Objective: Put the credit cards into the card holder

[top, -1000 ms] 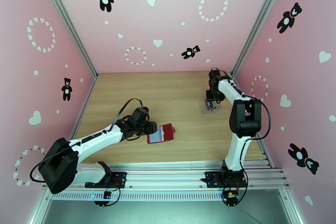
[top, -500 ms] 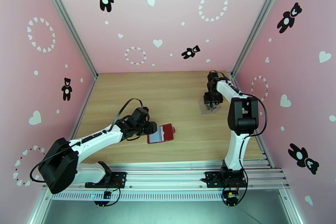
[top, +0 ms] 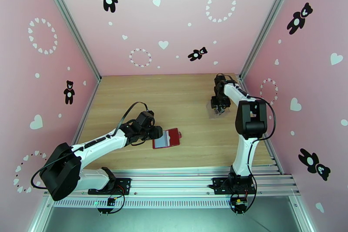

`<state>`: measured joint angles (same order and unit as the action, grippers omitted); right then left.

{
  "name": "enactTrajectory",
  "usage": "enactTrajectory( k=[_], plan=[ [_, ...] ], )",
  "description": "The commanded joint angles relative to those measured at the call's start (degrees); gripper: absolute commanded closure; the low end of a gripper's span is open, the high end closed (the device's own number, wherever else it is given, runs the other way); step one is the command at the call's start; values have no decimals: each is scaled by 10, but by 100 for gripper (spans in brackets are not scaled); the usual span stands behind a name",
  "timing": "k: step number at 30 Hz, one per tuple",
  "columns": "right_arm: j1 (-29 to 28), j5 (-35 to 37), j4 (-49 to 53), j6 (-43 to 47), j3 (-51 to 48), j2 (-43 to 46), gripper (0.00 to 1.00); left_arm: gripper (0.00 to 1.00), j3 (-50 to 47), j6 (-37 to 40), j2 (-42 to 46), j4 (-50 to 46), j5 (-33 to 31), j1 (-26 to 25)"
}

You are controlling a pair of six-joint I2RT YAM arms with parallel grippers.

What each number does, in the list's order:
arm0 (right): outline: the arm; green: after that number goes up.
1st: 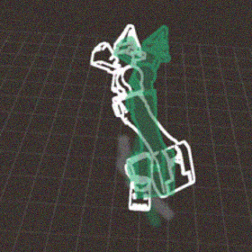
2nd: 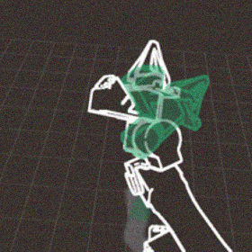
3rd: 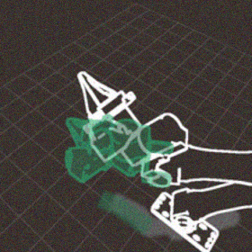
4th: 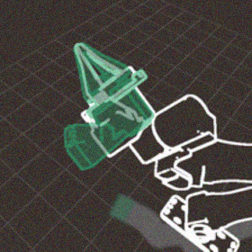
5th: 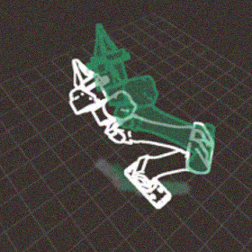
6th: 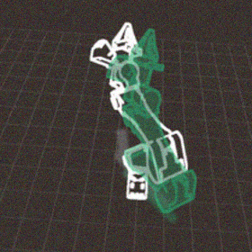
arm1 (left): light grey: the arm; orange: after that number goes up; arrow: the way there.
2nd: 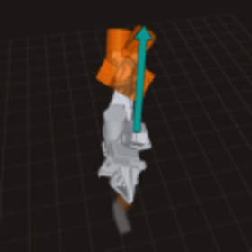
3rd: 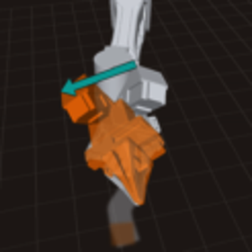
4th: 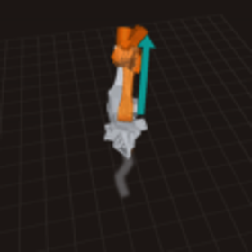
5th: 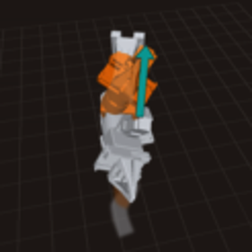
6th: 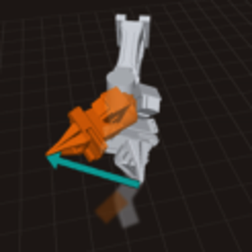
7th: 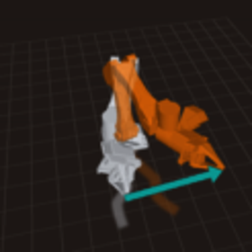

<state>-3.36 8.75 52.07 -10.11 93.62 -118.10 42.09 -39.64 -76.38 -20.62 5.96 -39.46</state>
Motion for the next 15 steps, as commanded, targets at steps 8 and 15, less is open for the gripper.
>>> enactTrajectory(
  k=[8, 15],
  plan=[
    [8, 10, -2, -17, 5, 23, 39, 48, -4, 4, 8, -13, 3, 6],
    [9, -34, 13, -11, 15, 3, 43, 48, -4, 3, 3, -10, 5, 5]
  ],
)
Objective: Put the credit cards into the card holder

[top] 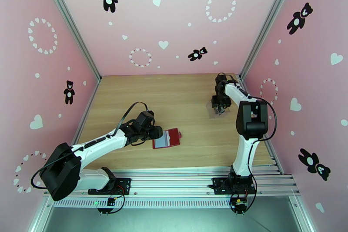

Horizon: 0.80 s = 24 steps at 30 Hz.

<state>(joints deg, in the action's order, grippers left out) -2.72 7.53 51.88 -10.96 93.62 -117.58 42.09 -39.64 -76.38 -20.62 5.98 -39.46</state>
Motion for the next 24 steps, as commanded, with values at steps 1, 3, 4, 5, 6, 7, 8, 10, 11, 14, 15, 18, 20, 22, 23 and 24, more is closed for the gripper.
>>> enactTrajectory(
  k=[1, 3, 4, 5, 6, 7, 8, 10, 11, 14, 15, 18, 20, 22, 23, 24],
  plan=[
    [1, -29, 14, -3, 13, -1, 43, 48, -4, 3, 4, -8, 5, 6],
    [0, -43, 15, -3, 13, -2, 43, 48, -6, 3, 6, -10, 4, 5],
    [-2, -52, 17, -3, 13, -3, 44, 48, -5, 3, 6, -9, 4, 6],
    [-5, -62, 16, -4, 13, -1, 44, 48, -6, 3, 7, -9, 3, 6],
    [-7, -69, 16, -3, 13, 0, 44, 48, -6, 2, 8, -10, 3, 5],
    [-11, -76, 16, -3, 12, 0, 44, 48, -6, 2, 8, -10, 3, 6],
    [-14, -79, 17, -2, 13, 2, 44, 48, -7, 2, 9, -10, 3, 6],
    [-18, -77, 21, 0, 14, 3, 44, 48, -7, 1, 9, -10, 2, 5],
    [-19, -76, 22, 1, 14, 4, 44, 48, -7, 1, 10, -10, 2, 5],
    [-19, -66, 21, -1, 13, 9, 44, 48, -8, 1, 11, -10, 3, 5],
    [-19, -63, 19, -2, 13, 13, 44, 48, -8, 1, 11, -10, 2, 5],
    [-19, -36, 14, -7, 10, 25, 42, 48, -8, 1, 11, -11, 2, 6],
    [-17, -17, 10, -10, 7, 33, 41, 48, -8, 0, 11, -11, 1, 5],
    [-13, -12, 3, -14, 2, 41, 41, 48, -9, 0, 11, -10, 3, 5],
    [-10, -10, -2, -16, -2, 45, 40, 48, -8, 0, 12, -10, 3, 5],
    [-8, -9, -4, -16, -3, 47, 40, 48, -9, -1, 12, -10, 3, 5]
  ],
)
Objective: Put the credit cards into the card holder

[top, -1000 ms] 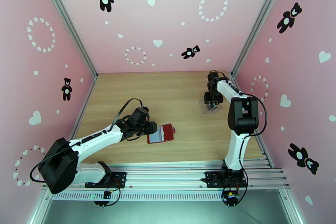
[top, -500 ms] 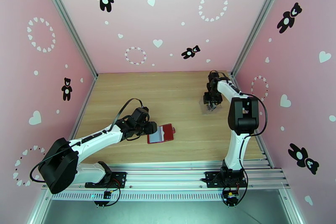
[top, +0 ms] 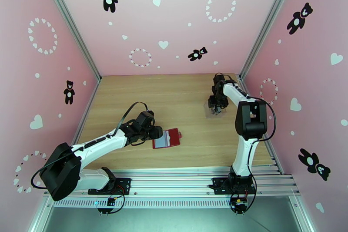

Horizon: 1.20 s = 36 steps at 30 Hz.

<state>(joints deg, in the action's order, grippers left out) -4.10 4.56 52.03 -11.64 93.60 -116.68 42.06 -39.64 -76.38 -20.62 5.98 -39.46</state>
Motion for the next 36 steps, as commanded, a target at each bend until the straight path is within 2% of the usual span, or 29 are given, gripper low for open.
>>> enactTrajectory(
  k=[1, 9, 36],
  plan=[
    [6, 21, -8, -10, -3, 39, 40, 48, -8, 0, 13, -10, 3, 6],
    [11, 6, -2, -6, 6, 11, 41, 48, -9, -1, 17, -11, 3, 5],
    [11, 35, 9, -3, 20, -20, 43, 48, -8, 0, 14, -11, 3, 5]
  ],
)
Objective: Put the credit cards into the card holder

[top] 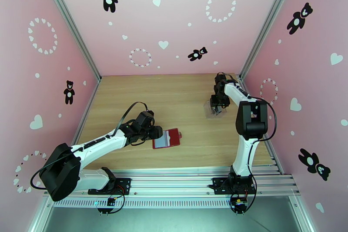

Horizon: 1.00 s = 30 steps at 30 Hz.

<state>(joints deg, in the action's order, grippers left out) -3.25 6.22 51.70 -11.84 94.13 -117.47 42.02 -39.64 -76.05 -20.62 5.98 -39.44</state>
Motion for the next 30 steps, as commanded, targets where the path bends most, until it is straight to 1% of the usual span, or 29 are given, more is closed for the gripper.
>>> enactTrajectory(
  k=[1, 5, 7, 10, 12, 18, 20, 22, 24, 25, 26, 27, 28, 30],
  plan=[
    [3, 20, 13, -2, 15, -11, 44, 48, -7, 1, 10, -11, 4, 5],
    [2, 33, 15, -5, 13, 2, 44, 47, -6, 1, 10, -13, 4, 5],
    [3, 56, 17, -8, 9, 18, 44, 47, -6, 1, 10, -13, 4, 5],
    [11, 81, 9, -13, -4, 53, 49, 47, -5, 1, 9, -14, 3, 5],
    [21, 73, 2, -15, -13, 72, 52, 47, -5, 1, 8, -14, 2, 5],
    [25, 48, 8, -10, -16, 69, 64, 48, -6, 0, 8, -12, 4, 6],
    [25, 40, 8, -8, -17, 62, 69, 48, -8, 0, 10, -13, 3, 6],
    [25, 32, 4, -6, -18, 57, 79, 48, -9, 1, 12, -14, 2, 5],
    [25, 24, 3, -5, -18, 53, 83, 47, -9, 0, 13, -14, 2, 5],
    [25, 15, 0, -6, -18, 53, 83, 48, -9, 0, 13, -14, 0, 5],
    [25, 6, -4, -5, -19, 54, 80, 48, -10, 0, 13, -14, 0, 6],
    [25, -6, -9, -4, -21, 57, 72, 47, -10, 0, 13, -14, 1, 5],
    [25, -14, -13, -4, -22, 60, 59, 47, -10, 0, 14, -13, 1, 6],
    [25, -19, -16, -4, -22, 60, 44, 47, -11, -1, 15, -12, 2, 5]
  ],
)
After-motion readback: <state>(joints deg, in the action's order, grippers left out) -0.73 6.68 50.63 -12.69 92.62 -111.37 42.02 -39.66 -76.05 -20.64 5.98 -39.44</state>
